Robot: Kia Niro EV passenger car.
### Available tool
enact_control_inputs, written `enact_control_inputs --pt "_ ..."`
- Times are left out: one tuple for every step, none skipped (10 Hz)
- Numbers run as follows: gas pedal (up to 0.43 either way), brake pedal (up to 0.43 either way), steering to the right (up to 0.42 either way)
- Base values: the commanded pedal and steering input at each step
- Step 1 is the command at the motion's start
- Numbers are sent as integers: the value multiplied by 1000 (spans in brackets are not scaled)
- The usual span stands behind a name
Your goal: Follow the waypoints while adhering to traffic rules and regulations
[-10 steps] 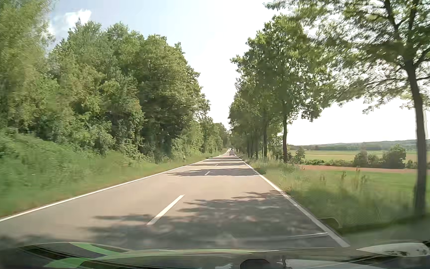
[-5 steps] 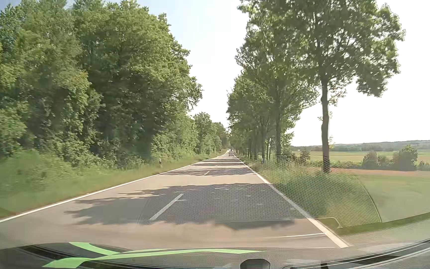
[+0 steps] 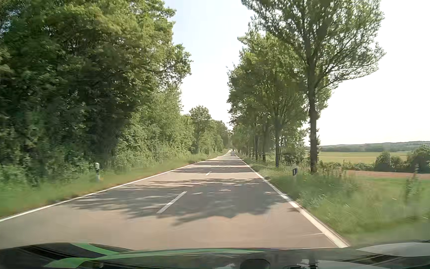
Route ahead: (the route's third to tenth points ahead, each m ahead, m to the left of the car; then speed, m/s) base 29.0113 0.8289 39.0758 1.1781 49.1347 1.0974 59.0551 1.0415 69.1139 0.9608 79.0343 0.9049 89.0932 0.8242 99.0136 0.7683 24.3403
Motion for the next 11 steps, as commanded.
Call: enact_control_inputs --pt "177 0 -7" --pt "177 0 -5" --pt "177 0 -3" --pt "177 0 -3" --pt "177 0 -3" --pt "177 0 -3" --pt "177 0 -3" --pt "177 0 -2" --pt "177 0 -3" --pt "177 0 -3" --pt "177 0 -3"
